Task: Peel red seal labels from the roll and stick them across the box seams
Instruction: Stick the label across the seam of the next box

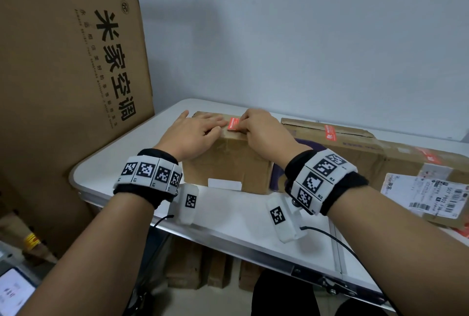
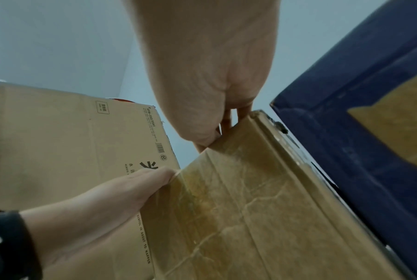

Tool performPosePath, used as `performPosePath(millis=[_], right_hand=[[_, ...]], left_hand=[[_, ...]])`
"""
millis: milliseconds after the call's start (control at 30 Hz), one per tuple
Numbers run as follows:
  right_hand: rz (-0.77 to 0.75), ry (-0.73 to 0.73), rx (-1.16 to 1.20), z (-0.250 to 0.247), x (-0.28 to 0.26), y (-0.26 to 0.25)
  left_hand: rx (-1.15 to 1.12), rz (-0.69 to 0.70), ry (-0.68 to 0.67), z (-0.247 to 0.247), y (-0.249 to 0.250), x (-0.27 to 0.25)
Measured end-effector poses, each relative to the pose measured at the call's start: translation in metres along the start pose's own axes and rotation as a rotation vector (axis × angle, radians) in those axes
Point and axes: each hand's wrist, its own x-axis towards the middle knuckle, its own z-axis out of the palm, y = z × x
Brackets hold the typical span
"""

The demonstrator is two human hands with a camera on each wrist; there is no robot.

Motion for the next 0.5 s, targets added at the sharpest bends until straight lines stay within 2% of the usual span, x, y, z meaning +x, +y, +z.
performPosePath(millis=[500], right_hand=[[-0.013,0.035,-0.095,-0.003,-0.016,-0.006]], left_hand=[[0.044,0.006,0.033,-0.002,0.007,-0.001]])
